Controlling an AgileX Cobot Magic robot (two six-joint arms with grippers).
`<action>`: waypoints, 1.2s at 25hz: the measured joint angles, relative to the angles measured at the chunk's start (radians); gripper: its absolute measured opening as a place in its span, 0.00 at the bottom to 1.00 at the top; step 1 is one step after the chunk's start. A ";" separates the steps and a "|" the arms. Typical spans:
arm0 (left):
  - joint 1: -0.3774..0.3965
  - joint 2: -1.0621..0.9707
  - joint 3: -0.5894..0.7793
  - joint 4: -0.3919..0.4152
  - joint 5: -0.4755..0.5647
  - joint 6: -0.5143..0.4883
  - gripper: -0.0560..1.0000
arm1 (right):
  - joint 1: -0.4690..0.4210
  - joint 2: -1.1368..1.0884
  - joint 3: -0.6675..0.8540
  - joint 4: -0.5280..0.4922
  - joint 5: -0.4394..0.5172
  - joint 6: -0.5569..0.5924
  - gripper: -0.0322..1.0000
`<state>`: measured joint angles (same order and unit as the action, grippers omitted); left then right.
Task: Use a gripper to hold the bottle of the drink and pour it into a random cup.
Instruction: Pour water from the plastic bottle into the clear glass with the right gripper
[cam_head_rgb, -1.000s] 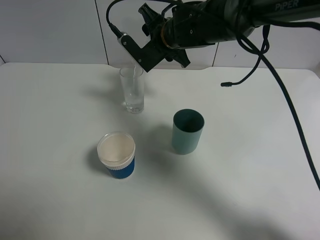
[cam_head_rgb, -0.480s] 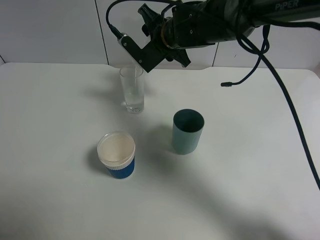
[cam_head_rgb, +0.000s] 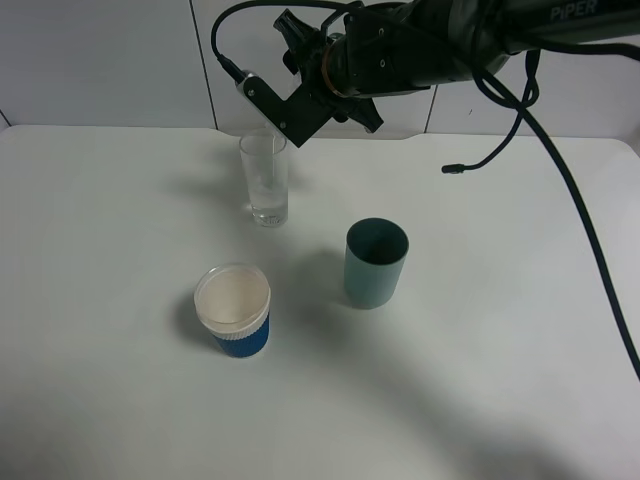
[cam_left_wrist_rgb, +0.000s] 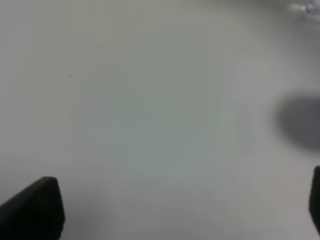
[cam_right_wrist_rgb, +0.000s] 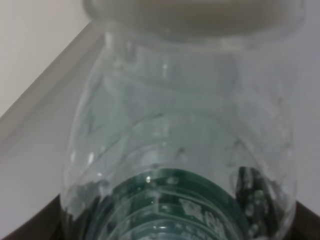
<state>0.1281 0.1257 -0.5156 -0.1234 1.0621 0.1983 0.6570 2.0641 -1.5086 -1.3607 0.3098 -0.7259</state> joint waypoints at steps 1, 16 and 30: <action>0.000 0.000 0.000 0.000 0.000 0.000 0.99 | 0.000 0.000 0.000 0.000 0.000 -0.003 0.58; 0.000 0.000 0.000 0.000 0.000 0.000 0.99 | 0.003 0.000 0.000 0.000 0.000 -0.004 0.58; 0.000 0.000 0.000 0.000 0.000 0.000 0.99 | 0.003 0.000 0.000 0.020 -0.002 0.190 0.58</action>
<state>0.1281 0.1257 -0.5156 -0.1234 1.0621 0.1983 0.6600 2.0641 -1.5086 -1.3405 0.3076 -0.5357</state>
